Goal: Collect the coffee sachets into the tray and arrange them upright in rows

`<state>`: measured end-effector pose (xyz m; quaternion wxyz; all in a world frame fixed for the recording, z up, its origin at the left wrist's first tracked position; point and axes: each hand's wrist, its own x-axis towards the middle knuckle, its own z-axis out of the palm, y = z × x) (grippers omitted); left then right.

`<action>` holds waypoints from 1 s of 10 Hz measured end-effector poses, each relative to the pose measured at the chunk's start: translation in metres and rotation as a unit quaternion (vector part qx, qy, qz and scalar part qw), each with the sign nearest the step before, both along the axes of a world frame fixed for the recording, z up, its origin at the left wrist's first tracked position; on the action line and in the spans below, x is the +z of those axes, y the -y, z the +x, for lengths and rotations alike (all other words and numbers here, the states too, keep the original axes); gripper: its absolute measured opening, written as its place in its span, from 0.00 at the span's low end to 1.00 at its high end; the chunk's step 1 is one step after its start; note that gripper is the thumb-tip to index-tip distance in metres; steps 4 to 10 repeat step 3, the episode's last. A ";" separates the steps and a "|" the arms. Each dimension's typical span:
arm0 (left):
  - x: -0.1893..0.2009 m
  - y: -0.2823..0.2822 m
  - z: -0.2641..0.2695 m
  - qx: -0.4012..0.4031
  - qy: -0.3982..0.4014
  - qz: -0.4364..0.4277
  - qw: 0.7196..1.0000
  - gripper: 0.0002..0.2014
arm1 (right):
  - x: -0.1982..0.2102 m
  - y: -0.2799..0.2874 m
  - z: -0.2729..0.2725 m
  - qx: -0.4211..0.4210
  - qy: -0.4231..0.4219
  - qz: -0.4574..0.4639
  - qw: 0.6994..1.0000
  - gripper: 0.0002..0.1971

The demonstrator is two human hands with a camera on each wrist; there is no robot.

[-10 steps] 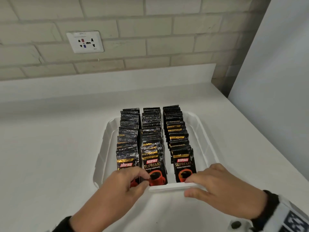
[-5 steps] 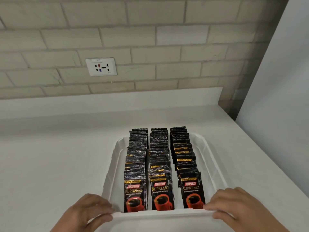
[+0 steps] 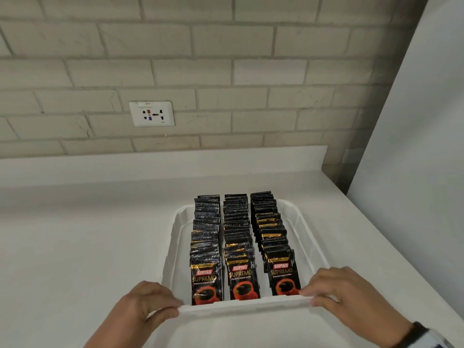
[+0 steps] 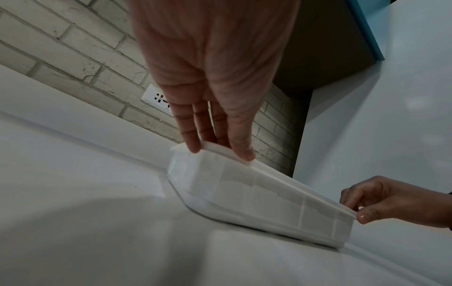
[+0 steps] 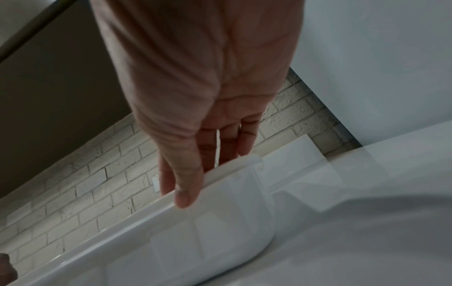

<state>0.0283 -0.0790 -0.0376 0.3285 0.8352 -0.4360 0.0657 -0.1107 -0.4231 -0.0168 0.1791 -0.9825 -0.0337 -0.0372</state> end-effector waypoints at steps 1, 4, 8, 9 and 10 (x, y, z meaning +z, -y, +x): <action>-0.002 0.001 0.003 -0.002 -0.002 -0.004 1.000 0.15 | -0.001 0.003 0.005 -0.002 0.009 0.001 1.000 0.12; 0.005 0.002 0.005 -0.013 0.025 -0.015 0.999 0.08 | 0.000 0.003 0.009 0.003 -0.008 0.024 1.000 0.16; 0.005 0.002 0.005 -0.013 0.025 -0.015 0.999 0.08 | 0.000 0.003 0.009 0.003 -0.008 0.024 1.000 0.16; 0.005 0.002 0.005 -0.013 0.025 -0.015 0.999 0.08 | 0.000 0.003 0.009 0.003 -0.008 0.024 1.000 0.16; 0.005 0.002 0.005 -0.013 0.025 -0.015 0.999 0.08 | 0.000 0.003 0.009 0.003 -0.008 0.024 1.000 0.16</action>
